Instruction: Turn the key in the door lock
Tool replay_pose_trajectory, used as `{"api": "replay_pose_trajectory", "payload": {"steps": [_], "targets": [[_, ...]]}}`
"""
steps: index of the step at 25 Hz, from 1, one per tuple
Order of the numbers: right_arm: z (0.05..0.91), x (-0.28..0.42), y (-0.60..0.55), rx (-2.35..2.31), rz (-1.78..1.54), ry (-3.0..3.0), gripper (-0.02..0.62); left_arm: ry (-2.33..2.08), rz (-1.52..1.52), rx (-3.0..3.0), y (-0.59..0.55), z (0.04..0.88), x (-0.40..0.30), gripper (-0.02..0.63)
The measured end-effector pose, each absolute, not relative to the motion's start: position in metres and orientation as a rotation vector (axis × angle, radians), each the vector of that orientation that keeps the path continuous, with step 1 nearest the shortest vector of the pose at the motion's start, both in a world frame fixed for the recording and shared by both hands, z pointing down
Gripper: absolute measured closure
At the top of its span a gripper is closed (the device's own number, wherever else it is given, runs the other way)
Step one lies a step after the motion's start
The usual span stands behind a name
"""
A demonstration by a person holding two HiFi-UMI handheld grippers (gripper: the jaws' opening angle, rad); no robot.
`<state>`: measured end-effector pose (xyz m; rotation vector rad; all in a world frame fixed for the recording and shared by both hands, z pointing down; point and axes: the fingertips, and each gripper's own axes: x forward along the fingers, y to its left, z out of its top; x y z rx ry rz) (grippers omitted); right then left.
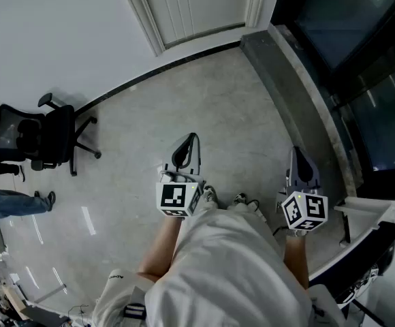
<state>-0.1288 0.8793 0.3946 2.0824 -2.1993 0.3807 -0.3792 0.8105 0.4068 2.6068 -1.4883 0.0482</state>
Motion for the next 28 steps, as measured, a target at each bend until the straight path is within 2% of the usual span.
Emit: {"api": "replay_pose_trajectory", "payload": {"steps": [8, 28], "targets": [[0.403, -0.094, 0.901, 2.112, 0.433, -2.181, 0.597, -1.444, 0.133, 2.64, 0.837, 0.405, -0.343, 0.6], [0.4, -0.052, 0.925, 2.114, 0.394, -2.245, 0.597, -1.487, 0.113, 2.656, 0.86, 0.393, -0.292, 0.6]]}}
